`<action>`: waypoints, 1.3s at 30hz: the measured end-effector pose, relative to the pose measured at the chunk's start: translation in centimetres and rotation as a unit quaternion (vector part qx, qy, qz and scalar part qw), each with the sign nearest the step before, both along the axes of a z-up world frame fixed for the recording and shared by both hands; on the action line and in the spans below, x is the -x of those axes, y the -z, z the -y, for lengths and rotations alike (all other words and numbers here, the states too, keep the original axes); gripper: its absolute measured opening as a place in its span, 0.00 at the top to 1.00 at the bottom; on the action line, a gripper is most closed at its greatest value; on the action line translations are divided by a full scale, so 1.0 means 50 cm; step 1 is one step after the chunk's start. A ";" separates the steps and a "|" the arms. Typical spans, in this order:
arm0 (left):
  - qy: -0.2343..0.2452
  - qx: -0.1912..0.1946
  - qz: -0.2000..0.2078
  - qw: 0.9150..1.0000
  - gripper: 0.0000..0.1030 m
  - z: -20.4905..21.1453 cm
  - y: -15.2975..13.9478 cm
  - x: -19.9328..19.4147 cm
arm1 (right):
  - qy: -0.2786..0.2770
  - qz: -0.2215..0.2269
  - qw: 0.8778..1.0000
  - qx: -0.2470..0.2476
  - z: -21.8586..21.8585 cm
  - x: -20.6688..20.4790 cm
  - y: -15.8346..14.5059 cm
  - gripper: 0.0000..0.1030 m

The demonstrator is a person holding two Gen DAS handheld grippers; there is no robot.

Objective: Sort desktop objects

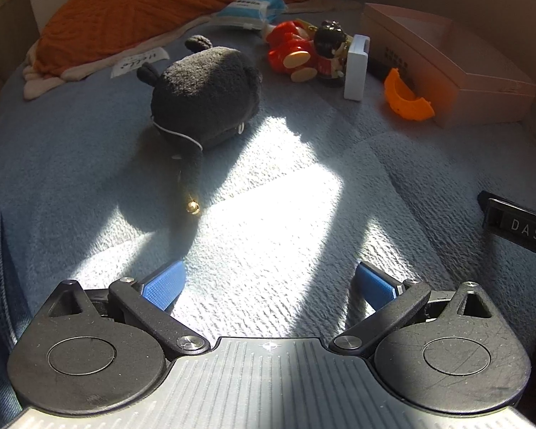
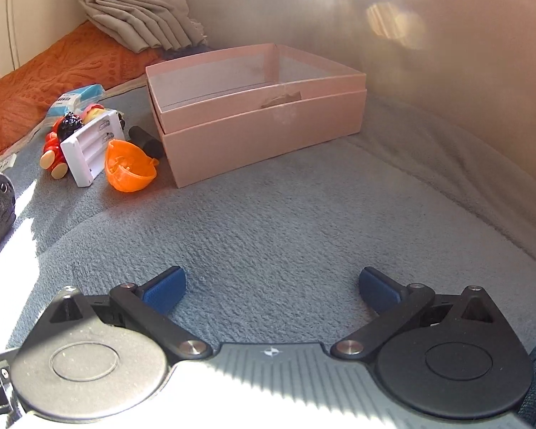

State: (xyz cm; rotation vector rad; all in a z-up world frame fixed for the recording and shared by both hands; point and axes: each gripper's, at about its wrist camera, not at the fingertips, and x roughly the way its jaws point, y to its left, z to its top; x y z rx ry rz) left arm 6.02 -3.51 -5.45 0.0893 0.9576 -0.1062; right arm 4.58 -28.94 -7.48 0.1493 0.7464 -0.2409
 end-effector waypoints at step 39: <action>-0.111 -0.006 0.117 0.987 0.00 -0.111 -0.085 -0.128 | -0.332 -0.065 0.939 0.062 -0.128 -0.082 -0.132 0.94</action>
